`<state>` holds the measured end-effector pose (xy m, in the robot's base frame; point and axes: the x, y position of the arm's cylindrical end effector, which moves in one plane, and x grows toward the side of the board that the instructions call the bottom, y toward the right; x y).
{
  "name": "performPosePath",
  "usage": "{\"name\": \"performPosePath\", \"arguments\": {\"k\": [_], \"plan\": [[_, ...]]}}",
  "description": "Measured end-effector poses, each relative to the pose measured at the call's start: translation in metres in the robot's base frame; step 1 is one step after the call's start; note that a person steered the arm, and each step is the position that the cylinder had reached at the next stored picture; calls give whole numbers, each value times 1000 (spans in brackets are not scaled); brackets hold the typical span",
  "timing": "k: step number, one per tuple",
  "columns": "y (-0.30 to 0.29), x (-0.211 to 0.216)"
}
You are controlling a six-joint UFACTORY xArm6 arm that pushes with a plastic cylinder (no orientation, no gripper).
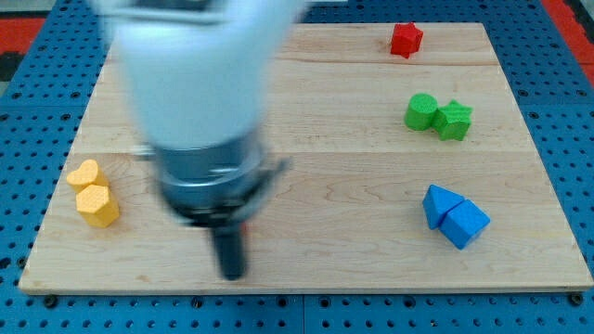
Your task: Move the red circle to the top left of the green circle
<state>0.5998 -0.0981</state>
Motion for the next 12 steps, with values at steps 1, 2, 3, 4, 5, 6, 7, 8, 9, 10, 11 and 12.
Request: {"name": "performPosePath", "arguments": {"k": [1, 2, 3, 4, 5, 6, 7, 8, 9, 10, 11, 12], "plan": [[8, -51], [32, -88], [67, -127], [110, -132], [104, -132], [122, -185], [123, -247], [96, -235], [66, -186], [165, -149], [188, -207], [185, -250]]}}
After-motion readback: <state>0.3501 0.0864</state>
